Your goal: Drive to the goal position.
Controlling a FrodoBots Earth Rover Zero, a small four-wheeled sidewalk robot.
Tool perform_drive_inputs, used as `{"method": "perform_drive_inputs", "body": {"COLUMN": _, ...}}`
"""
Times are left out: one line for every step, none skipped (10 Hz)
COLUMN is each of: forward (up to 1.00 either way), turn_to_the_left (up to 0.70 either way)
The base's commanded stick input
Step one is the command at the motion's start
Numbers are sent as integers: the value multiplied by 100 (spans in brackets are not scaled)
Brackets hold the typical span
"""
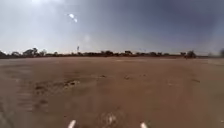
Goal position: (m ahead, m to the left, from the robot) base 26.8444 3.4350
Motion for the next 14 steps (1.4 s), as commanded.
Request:
{"method": "perform_drive_inputs", "body": {"forward": 70, "turn_to_the_left": 0}}
{"method": "perform_drive_inputs", "body": {"forward": 70, "turn_to_the_left": 0}}
{"method": "perform_drive_inputs", "body": {"forward": 70, "turn_to_the_left": 0}}
{"method": "perform_drive_inputs", "body": {"forward": 70, "turn_to_the_left": 0}}
{"method": "perform_drive_inputs", "body": {"forward": 70, "turn_to_the_left": 0}}
{"method": "perform_drive_inputs", "body": {"forward": 70, "turn_to_the_left": 0}}
{"method": "perform_drive_inputs", "body": {"forward": 70, "turn_to_the_left": 0}}
{"method": "perform_drive_inputs", "body": {"forward": 70, "turn_to_the_left": 0}}
{"method": "perform_drive_inputs", "body": {"forward": 70, "turn_to_the_left": 0}}
{"method": "perform_drive_inputs", "body": {"forward": 70, "turn_to_the_left": 0}}
{"method": "perform_drive_inputs", "body": {"forward": 70, "turn_to_the_left": 0}}
{"method": "perform_drive_inputs", "body": {"forward": 70, "turn_to_the_left": 0}}
{"method": "perform_drive_inputs", "body": {"forward": 70, "turn_to_the_left": 0}}
{"method": "perform_drive_inputs", "body": {"forward": 70, "turn_to_the_left": 0}}
